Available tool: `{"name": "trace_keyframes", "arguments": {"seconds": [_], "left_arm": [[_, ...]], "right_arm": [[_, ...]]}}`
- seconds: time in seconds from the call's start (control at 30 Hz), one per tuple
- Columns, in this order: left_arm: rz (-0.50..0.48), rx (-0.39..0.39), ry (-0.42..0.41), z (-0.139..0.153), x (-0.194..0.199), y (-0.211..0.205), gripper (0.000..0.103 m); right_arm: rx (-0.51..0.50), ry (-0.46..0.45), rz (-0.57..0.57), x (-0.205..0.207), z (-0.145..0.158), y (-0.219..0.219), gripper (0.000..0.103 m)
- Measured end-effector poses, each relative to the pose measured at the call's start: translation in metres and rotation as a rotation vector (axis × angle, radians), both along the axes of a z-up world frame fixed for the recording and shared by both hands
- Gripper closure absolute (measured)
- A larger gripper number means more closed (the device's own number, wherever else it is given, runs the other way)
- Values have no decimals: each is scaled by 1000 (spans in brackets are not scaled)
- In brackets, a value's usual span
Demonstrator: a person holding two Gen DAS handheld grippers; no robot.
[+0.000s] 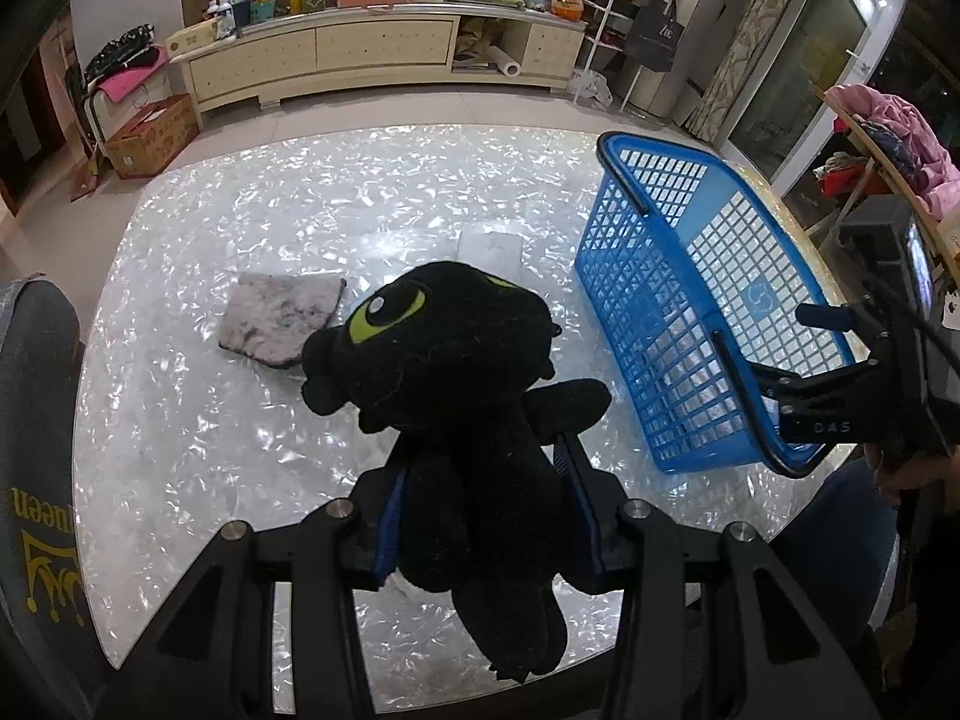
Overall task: Organize soft objects
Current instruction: 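Carry the white waffle towel into the blue basket and open the right tool, then carry the black plush dragon over the basket and release it with the left tool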
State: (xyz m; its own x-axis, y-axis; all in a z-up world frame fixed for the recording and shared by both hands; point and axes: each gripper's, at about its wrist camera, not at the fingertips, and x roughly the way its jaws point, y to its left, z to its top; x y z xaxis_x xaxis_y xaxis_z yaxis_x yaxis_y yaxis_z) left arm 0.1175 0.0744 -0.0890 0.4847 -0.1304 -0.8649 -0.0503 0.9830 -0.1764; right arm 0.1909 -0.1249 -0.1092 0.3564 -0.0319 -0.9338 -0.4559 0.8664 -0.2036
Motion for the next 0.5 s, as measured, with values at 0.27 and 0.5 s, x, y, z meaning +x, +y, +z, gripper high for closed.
{"name": "trace_keyframes", "arguments": {"seconds": [0.27,0.5], "left_arm": [[-56,20,-38,20,0,-22,60],[-136,36,-72,42,12,-49,60]], "right_arm": [[52,-50,-14,-23,30,-14,0],[126,-107,-46,-33,45,-30,0]]}}
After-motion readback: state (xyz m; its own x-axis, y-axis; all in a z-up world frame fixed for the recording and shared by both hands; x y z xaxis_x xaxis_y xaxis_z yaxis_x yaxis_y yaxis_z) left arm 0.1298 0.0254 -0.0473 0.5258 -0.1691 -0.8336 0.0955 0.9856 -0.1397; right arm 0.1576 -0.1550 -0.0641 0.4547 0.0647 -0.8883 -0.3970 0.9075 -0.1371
